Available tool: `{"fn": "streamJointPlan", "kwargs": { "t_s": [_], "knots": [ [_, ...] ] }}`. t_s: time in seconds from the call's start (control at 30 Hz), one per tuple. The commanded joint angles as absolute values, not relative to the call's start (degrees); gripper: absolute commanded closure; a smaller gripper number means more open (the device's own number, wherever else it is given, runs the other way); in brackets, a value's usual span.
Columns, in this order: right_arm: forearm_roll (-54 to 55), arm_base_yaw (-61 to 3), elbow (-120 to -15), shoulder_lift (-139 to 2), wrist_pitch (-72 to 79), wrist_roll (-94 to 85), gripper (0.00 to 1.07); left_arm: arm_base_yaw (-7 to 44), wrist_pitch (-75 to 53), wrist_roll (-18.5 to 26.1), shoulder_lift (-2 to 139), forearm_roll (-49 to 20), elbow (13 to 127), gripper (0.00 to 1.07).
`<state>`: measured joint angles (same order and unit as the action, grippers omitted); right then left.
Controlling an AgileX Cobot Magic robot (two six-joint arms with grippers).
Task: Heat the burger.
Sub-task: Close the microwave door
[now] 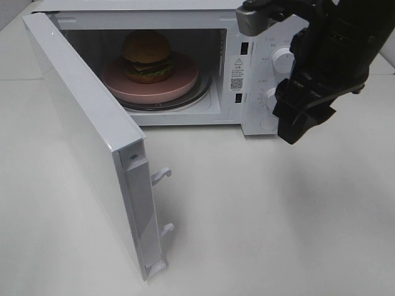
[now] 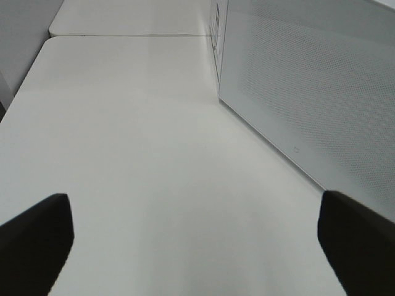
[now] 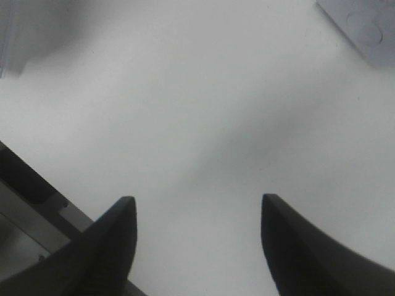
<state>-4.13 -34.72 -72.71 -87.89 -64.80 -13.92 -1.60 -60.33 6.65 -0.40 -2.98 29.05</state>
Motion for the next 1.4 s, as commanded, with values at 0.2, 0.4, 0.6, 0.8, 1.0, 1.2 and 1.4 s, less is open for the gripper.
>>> {"fn": "streamJointPlan", "kwargs": {
  "t_s": [0.2, 0.4, 0.6, 0.8, 1.0, 1.2, 1.4],
  "knots": [
    [-0.86, -27.22, -71.91, -87.15, -66.41, -14.73, 0.08, -1.32, -59.93, 6.36, -1.38, -3.27, 28.99, 0.02],
    [-0.92, -16.73, -71.62, -86.52, -63.43, -12.95, 0.07, -1.32, -59.93, 6.36, -1.38, -3.27, 28.99, 0.02],
    [0.0, -3.5, -71.62, -86.52, -62.11, -8.08, 0.08, -1.32, -59.93, 6.36, -1.38, -3.27, 28.99, 0.02],
    [0.69, 3.38, -70.13, -85.43, -64.11, -6.88, 0.1, -1.32, -59.93, 6.36, -1.38, -3.27, 28.99, 0.02],
    [0.63, 4.76, -62.4, -77.29, -61.82, -6.88, 0.12, -1.32, -59.93, 6.36, -1.38, -3.27, 28.99, 0.02],
    [0.63, 4.76, -52.6, -64.86, -61.59, -6.02, 0.17, -1.32, -59.93, 6.36, -1.38, -3.27, 28.99, 0.02],
    [0.69, 4.76, -44.81, -52.48, -63.03, -6.13, 0.26, -1.32, -59.93, 6.36, -1.38, -3.27, 28.99, 0.02]
  ]
}}
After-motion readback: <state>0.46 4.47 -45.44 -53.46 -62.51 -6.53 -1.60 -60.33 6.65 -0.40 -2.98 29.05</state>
